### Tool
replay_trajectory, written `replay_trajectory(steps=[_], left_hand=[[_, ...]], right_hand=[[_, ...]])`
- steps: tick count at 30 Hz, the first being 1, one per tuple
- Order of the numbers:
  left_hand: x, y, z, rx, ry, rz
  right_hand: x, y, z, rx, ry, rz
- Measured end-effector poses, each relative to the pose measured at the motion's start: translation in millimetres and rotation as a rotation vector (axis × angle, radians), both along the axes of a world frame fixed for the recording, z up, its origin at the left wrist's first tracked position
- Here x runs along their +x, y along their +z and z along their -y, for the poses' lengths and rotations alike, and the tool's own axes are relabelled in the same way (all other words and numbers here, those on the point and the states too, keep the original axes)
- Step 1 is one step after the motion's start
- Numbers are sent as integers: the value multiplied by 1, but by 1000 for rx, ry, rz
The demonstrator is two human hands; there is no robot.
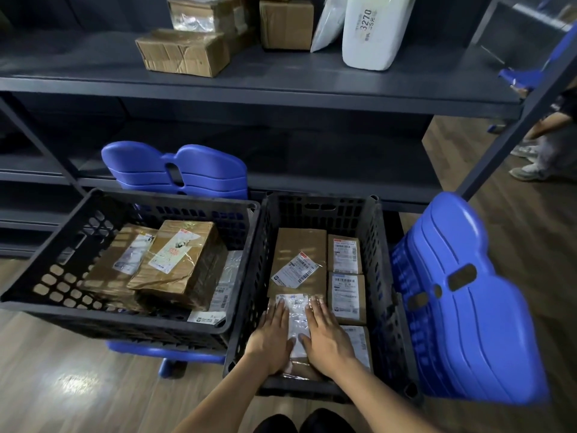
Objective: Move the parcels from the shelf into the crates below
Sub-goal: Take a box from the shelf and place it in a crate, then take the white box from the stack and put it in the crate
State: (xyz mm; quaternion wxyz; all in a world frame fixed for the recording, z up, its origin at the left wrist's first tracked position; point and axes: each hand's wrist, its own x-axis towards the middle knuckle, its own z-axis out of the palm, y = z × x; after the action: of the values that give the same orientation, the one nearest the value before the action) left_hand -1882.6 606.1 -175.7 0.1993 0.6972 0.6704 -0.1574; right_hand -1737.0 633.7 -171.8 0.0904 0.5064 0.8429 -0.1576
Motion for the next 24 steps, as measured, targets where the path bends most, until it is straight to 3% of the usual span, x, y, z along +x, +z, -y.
replay_trajectory(steps=[14,24], left_hand=[[-11,99,-7,119,24,-56],[-6,171,-60,317,108,-14]], right_hand=[[29,89,-16,-40,-7,-12],[25,156,-75,111,32,-67]])
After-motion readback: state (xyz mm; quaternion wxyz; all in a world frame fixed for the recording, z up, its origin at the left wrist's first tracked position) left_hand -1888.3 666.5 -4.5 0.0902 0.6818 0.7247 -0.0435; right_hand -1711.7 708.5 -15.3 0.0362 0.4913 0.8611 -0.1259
